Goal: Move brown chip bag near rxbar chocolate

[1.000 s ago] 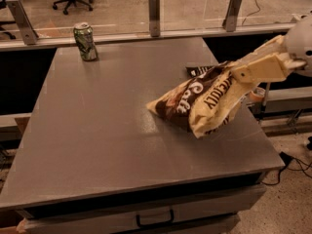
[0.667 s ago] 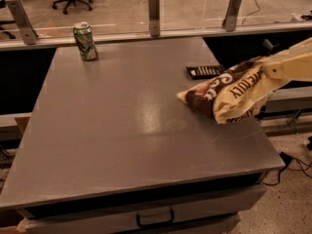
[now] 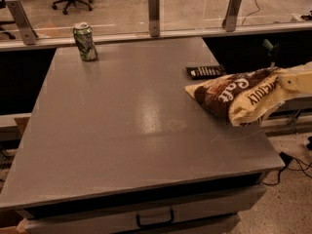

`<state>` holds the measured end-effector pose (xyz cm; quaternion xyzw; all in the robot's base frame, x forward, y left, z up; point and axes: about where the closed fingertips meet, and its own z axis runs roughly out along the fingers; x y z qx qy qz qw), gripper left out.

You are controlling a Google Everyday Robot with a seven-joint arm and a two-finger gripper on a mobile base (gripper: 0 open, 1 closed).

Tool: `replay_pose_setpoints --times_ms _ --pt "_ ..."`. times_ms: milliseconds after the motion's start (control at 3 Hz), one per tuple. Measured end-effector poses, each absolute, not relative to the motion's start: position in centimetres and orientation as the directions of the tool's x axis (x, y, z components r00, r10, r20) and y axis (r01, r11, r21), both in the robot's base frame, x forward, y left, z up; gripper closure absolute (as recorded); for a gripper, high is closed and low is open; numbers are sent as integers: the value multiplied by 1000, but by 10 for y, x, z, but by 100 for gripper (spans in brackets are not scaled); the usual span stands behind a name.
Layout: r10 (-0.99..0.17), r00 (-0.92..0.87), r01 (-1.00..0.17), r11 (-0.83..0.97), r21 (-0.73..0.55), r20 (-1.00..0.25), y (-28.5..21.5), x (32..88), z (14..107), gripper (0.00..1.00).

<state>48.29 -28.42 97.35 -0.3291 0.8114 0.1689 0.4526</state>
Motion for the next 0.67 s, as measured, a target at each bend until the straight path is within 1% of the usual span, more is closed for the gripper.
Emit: replay_pose_setpoints --times_ms 333,667 --pt "-358 -398 -697 716 25 -845 -278 486 951 100" --pt "-356 -431 -688 724 47 -829 -277 492 931 74"
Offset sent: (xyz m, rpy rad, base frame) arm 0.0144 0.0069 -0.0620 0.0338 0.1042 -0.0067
